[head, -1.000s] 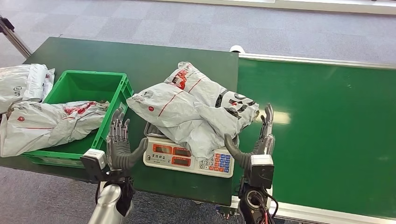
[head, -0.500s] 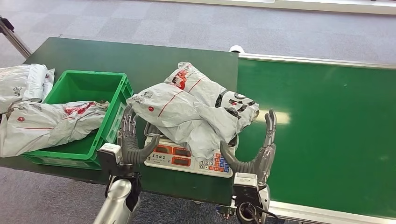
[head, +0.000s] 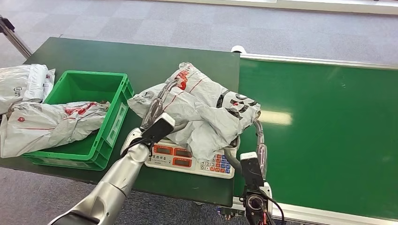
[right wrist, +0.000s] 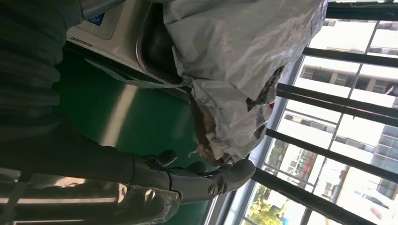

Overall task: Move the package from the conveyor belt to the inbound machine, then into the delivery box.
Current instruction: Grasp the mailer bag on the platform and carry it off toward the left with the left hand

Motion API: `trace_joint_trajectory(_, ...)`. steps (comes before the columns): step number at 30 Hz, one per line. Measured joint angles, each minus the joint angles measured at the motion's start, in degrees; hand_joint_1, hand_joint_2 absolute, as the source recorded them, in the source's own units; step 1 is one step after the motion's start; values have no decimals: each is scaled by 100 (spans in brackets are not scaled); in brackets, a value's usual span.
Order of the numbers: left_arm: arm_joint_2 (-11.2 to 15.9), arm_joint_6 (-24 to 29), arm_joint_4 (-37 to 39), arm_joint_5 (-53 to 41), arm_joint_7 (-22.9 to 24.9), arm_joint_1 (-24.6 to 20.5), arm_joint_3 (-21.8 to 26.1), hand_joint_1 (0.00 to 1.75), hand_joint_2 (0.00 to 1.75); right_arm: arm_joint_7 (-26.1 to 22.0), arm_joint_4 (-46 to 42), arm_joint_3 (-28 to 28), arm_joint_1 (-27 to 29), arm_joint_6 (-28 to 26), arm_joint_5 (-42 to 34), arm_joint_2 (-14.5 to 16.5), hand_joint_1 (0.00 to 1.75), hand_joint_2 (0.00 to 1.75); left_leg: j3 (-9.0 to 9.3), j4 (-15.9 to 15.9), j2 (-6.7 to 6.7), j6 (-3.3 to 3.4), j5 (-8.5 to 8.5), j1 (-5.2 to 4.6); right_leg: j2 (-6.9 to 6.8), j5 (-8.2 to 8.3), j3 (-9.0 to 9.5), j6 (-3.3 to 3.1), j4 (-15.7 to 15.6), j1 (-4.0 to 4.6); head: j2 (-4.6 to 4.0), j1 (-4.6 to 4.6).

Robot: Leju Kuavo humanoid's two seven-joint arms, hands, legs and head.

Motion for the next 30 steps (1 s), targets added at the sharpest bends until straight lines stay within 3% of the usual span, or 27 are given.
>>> trace_joint_trajectory(6, 62, -58, 506, -424, 558, -377, -52, 0, 175, 107, 51, -327, 11, 69, -174, 39, 0, 175, -3, 0, 0, 0, -1, -1, 0, -1, -3, 0, 0, 0, 0, 0)
trace_joint_trajectory(11, 167, -637, 1369, -1117, 1505, -830, -226, 0, 175, 170, 52, -723, 56, 237, -97, 70, 0, 175, -4, 0, 3, -1, -2, -1, 3, 0, -4, 0, 0, -1, 0, 0)
trace_joint_trajectory(16, 220, -1144, 1799, -1579, 1560, -1003, -492, 0, 175, 175, 36, -841, 60, 277, -8, 117, 0, 175, 5, 0, -3, -1, -2, -1, -6, -3, 11, 1, 0, -1, 0, -1)
trace_joint_trajectory(22, 235, -1194, 1958, -1631, 1392, -1108, -646, 5, 175, 175, -63, -937, 127, 321, 27, 140, 0, 175, 18, -1, -4, 0, -2, -4, -9, -4, 28, 2, -1, -4, 0, 2)
trace_joint_trajectory(26, 242, -1228, 1998, -1608, 1275, -1115, -665, 171, 175, 175, -96, -974, 158, 333, 41, 158, 0, 175, 26, -1, -4, 0, -1, -5, -10, -3, 36, 2, -1, -5, 0, 1)
trace_joint_trajectory(30, 261, -1230, 1989, -1536, 918, -1063, -715, 170, 175, 175, -100, -1000, 167, 375, 100, 173, 0, 175, 27, -1, -5, 0, -1, -5, -10, -4, 36, 2, -1, -5, 0, 0)
